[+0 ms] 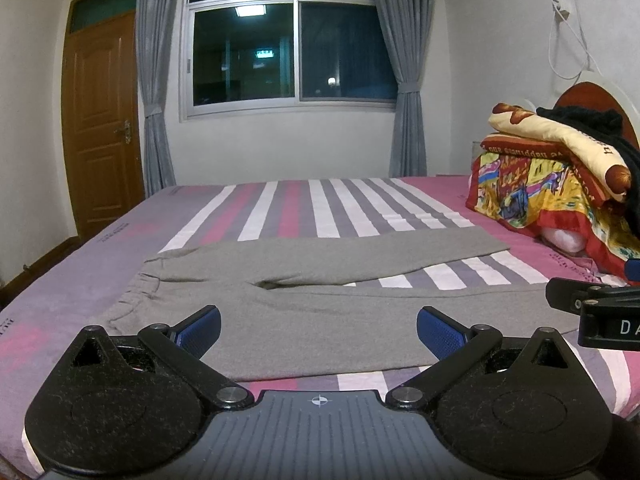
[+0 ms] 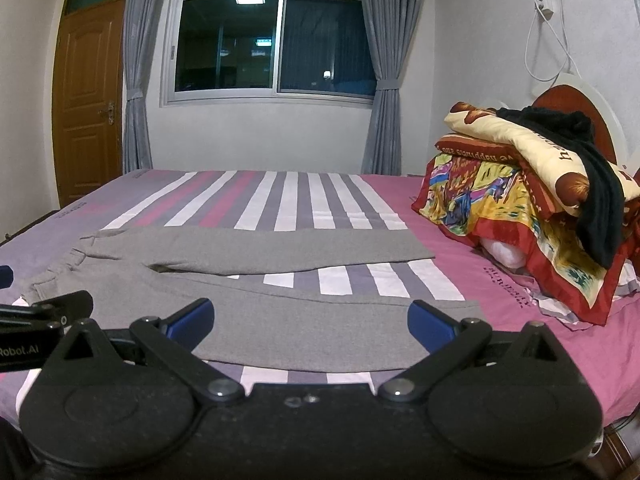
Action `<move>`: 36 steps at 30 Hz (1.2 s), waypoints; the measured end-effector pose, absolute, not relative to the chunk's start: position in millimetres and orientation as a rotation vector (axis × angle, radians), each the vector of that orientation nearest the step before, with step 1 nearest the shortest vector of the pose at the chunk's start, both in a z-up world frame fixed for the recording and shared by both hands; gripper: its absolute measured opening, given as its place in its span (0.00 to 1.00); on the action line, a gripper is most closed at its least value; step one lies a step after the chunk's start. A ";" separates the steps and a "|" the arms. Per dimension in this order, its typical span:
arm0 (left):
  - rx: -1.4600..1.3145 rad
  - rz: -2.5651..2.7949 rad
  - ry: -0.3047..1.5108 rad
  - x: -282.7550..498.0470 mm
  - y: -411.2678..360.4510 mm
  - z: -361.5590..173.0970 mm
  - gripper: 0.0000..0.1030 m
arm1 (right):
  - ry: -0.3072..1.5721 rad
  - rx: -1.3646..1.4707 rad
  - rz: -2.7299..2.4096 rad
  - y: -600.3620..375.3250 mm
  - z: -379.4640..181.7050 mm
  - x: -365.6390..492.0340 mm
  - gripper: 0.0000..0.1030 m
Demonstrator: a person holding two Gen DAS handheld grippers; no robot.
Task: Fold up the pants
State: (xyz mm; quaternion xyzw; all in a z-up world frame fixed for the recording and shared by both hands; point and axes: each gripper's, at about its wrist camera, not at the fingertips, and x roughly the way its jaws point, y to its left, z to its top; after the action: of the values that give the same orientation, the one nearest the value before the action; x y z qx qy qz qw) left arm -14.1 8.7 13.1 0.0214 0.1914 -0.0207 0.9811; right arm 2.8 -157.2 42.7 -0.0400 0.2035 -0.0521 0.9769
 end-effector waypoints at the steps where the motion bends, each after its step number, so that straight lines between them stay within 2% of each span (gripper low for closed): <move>1: 0.043 -0.041 0.384 -14.2 8.9 13.2 1.00 | 0.411 -0.081 -0.106 -156.9 41.5 2.9 1.00; 26: 0.046 -0.038 0.385 -13.9 7.6 14.3 1.00 | 0.409 -0.080 -0.103 -153.1 45.3 1.8 1.00; 30: -0.047 -0.044 0.351 1.6 37.9 22.9 1.00 | 0.401 -0.086 -0.058 -151.3 48.1 13.6 1.00; 36: -0.104 -0.033 0.376 65.2 98.5 38.1 1.00 | 0.326 -0.079 0.033 -153.4 81.9 70.9 1.00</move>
State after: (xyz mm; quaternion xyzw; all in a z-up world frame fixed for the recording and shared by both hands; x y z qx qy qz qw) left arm 65.2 98.5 38.1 -0.0517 0.1867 -0.0162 0.9809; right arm 70.9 -153.4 81.9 -0.0395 0.1624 0.0164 0.9858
